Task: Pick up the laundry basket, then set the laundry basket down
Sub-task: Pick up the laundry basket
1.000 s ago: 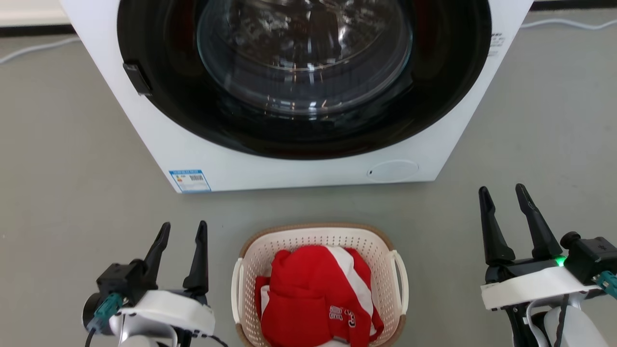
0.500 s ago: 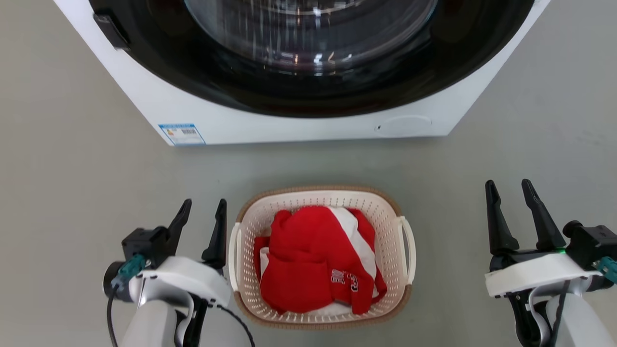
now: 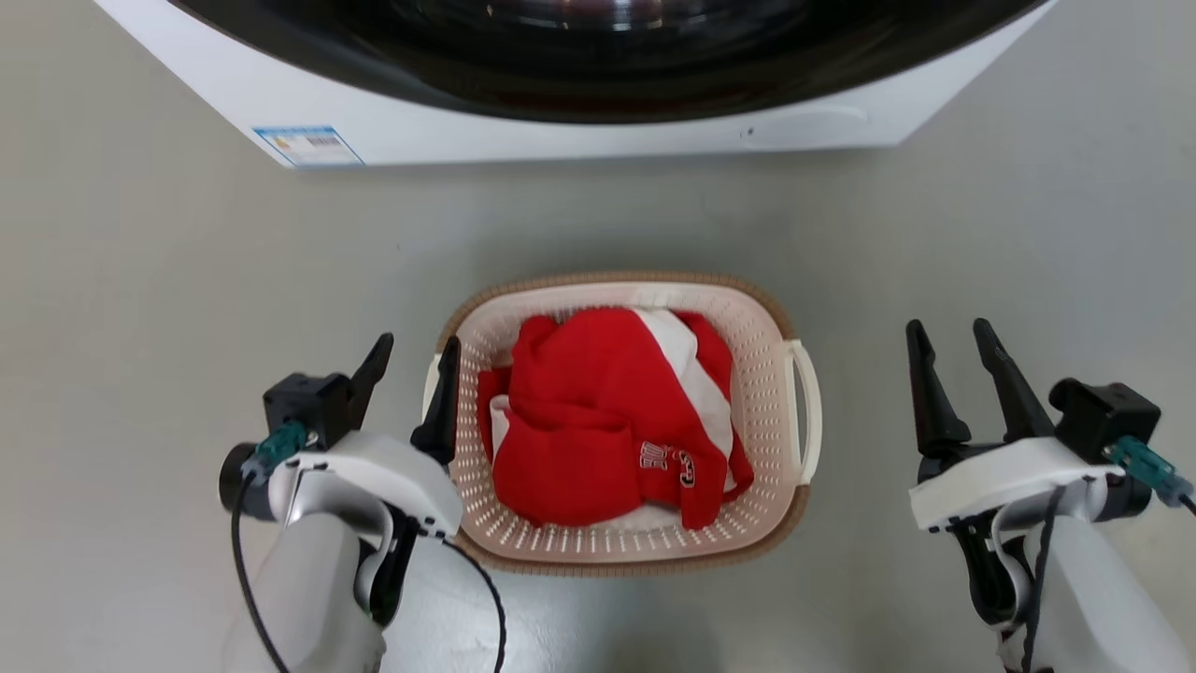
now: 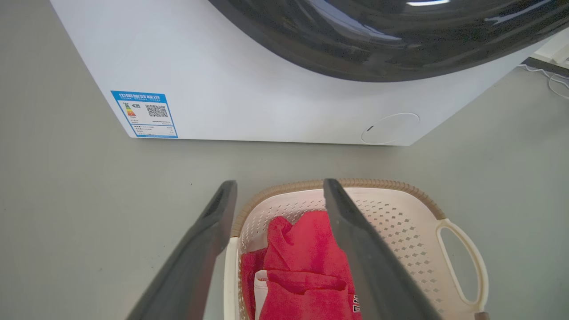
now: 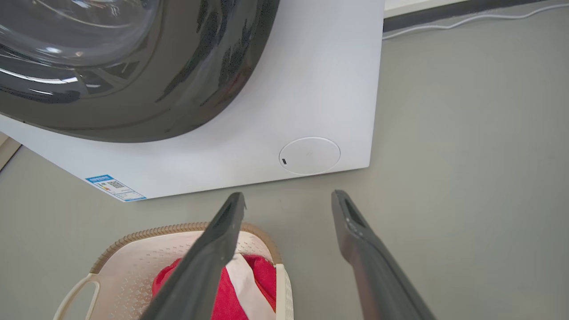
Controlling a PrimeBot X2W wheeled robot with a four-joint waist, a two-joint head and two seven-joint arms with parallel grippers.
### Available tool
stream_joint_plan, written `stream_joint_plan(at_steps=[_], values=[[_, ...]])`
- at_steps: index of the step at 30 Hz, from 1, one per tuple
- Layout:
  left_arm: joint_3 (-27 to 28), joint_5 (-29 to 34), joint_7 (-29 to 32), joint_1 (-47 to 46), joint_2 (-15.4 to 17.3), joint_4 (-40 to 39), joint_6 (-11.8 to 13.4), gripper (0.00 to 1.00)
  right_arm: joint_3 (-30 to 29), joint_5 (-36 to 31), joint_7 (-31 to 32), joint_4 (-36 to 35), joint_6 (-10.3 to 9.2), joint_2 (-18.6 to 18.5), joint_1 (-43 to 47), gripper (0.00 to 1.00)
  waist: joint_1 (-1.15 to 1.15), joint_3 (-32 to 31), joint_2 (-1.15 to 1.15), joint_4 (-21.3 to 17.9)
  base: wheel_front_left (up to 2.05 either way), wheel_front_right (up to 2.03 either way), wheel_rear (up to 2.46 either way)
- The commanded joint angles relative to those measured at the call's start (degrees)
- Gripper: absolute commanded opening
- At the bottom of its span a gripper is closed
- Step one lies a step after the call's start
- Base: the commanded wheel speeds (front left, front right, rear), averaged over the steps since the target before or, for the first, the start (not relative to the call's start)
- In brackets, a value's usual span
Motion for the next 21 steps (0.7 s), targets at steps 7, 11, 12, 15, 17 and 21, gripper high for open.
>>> stream_joint_plan(at_steps=[7,11,12,15,17,21], values=[[-0.95,-1.50,-0.35,-5.20,1.37,3.38,-0.33,1.00,3.87,2.93,-0.37,7.22,0.41,-0.12,-4.47,1.00,0.00,7.36,0.00,0.32,0.00,0.00,0.00],[-2.15,-2.10,-0.35,-7.42,1.38,6.16,-0.33,1.00,5.61,3.90,-0.37,10.20,0.41,-0.36,-6.12,1.00,0.00,10.02,0.00,0.92,0.00,0.00,0.00],[-2.36,-2.25,-0.35,-7.96,1.38,6.85,-0.33,1.00,6.05,4.15,-0.37,10.90,0.41,-0.41,-6.57,1.00,0.00,10.71,0.00,1.03,0.00,0.00,0.00],[-2.04,-2.96,-0.35,-9.46,1.35,10.14,-0.33,1.00,8.05,4.65,-0.37,13.48,0.41,-0.44,-7.89,1.00,0.00,12.71,0.00,1.19,0.00,0.00,0.00],[-1.59,-2.98,-0.35,-10.76,1.28,11.94,-0.33,1.00,9.09,5.02,-0.37,15.22,0.41,-0.56,-8.95,1.00,0.00,14.00,0.00,1.35,0.00,0.00,0.00],[-0.83,-2.65,-0.35,-13.27,1.03,16.98,-0.20,1.00,11.34,5.78,-0.37,17.25,0.41,-0.34,-11.01,1.00,0.00,16.55,0.00,1.62,0.00,0.00,0.00]])
